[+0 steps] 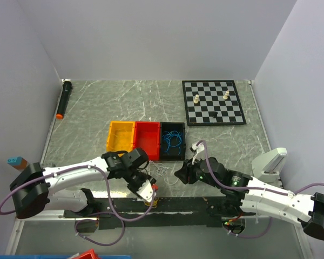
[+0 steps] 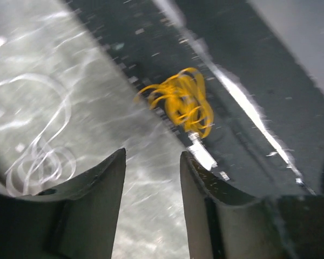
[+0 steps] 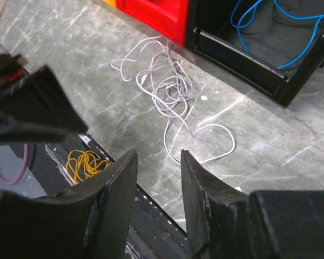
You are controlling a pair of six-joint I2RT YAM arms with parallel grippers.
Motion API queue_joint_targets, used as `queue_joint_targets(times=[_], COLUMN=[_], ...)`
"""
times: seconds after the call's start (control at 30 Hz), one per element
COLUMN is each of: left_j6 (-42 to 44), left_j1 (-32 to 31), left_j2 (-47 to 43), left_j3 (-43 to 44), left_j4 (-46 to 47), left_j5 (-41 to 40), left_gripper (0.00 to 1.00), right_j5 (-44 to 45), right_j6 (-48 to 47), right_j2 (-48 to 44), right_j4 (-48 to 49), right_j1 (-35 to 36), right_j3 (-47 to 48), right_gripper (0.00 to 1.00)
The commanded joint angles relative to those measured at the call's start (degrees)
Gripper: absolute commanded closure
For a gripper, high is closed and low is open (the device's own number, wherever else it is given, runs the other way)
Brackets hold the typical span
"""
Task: Untangle the cables
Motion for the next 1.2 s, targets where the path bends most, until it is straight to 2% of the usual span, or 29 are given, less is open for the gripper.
queue_joint_targets(times=[0.0,0.4,0.8,1.0,1.17], left_j6=[5.49,0.39,-0.23,-3.03,-2.69], left_j1=[-2.36,-5.62,-7.73,-7.99,-8.17], left_j2=[2.37,7.03,8.62,8.44,8.0], left_j3=[2.31,3.62,4.33,3.36,3.54], left_j4=[-3.78,2.37,1.06,5.19,4.67], left_j5=[5.54,5.28,5.54,4.66,4.05], left_gripper=[0.49,0.52,0.62,0.71,0.9], right_j5=[0.24,0.95,2.35,2.79,2.97], right_j6=[-0.02,0.07,0.51,1.21,1.3], right_j2=[0.82,-1.82,-4.19,-4.63,-4.63], right_j4=[2.0,1.3,0.24,0.33,-0.19], right_j1=[-0.32,-0.41,-0.5,-0.59,-0.59], right_j3=[1.83,0.34,-0.81,-1.42,-1.25], right_gripper=[0.55,0.59,0.64,0.7,0.74])
